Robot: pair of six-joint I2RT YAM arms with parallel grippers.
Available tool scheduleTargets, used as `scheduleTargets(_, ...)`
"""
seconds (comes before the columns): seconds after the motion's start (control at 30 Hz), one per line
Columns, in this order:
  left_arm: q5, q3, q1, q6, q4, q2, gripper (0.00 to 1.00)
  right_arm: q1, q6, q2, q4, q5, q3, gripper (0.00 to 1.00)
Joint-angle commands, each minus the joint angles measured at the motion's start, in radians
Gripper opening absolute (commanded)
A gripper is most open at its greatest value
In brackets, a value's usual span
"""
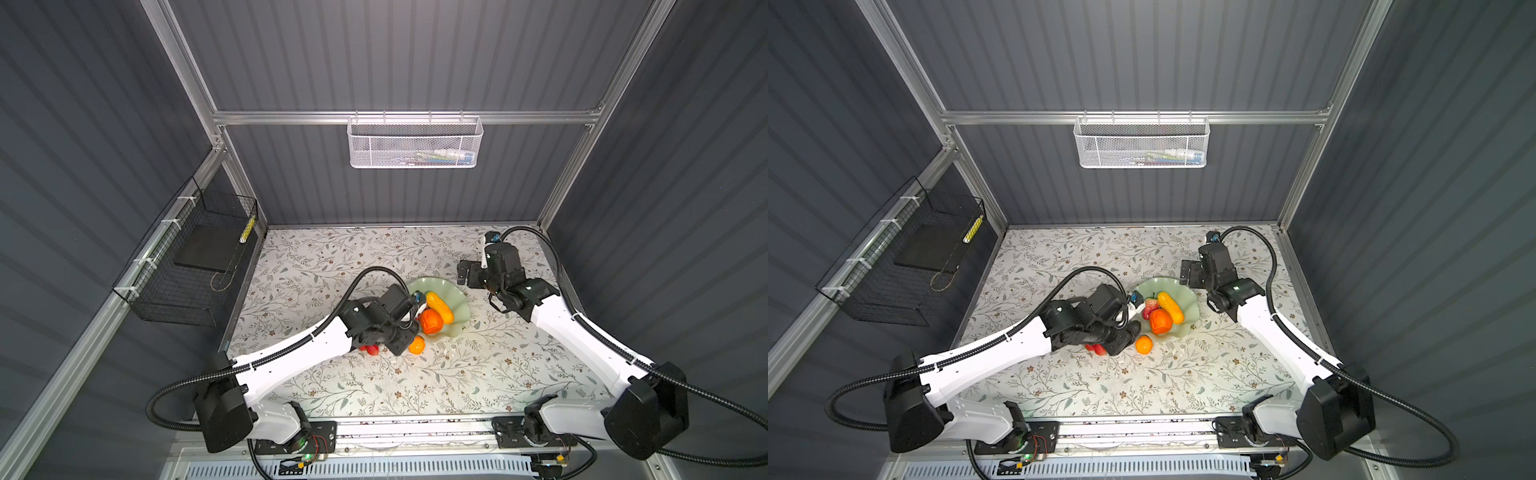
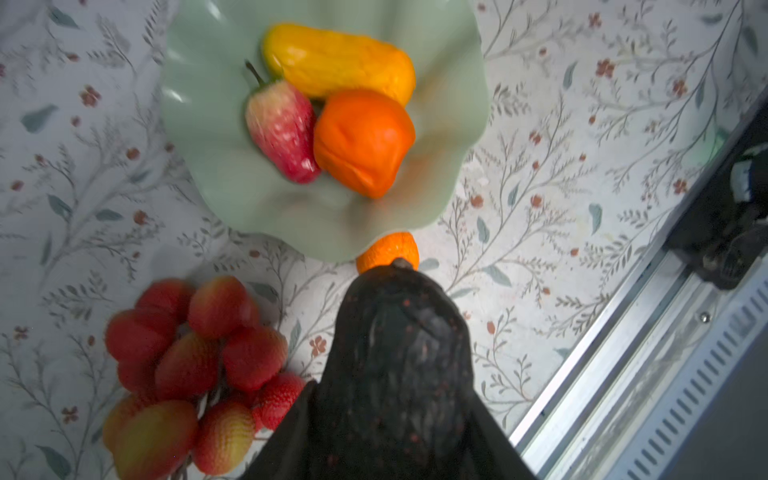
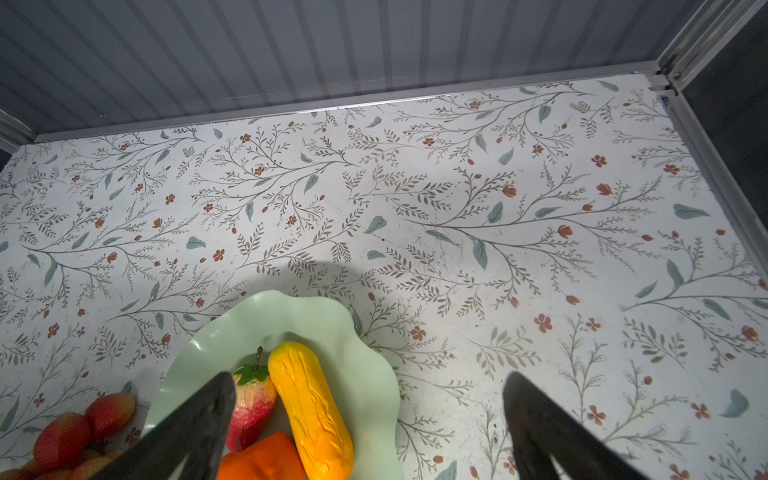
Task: Place and organize the fake fruits in the fruit bowl
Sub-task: 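Lift the avocado into the bowl and release it with the left gripper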
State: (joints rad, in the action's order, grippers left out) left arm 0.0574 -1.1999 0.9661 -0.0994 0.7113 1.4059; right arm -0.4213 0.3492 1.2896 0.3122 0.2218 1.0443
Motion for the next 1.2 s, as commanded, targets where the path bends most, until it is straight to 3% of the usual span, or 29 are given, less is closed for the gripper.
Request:
scheduleTargets(0.0, 0.039, -0.077, -0.048, 0.006, -0.077, 0.090, 0.43, 0.009, 0.023, -0.035, -0.001, -0.020, -0.018, 0.99)
scheduleTargets(0.33, 0.070, -0.295, -0.166, 0.005, -0.211, 0.390, 0.45, 0.043, 0.023, -0.094, 0.008, -0.022, -0.072, 0.99)
scheduleTargets(0.63, 0.090, -0.425, -0.180, 0.016, -0.168, 0.584, 0.52, 0.061, 0.022, -0.093, 0.005, -0.048, -0.081, 0.99)
scheduleTargets(0.87, 0.084, -0.403, -0.182, -0.005, -0.201, 0.586, 0.75, 0.063, 0.025, -0.096, 0.026, -0.064, -0.083, 0.99)
scheduleTargets(1.17, 0.175, -0.357, -0.183, -0.030, -0.314, 0.413, 0.98, 0.063, 0.022, -0.054, 0.102, -0.115, -0.019, 0.99)
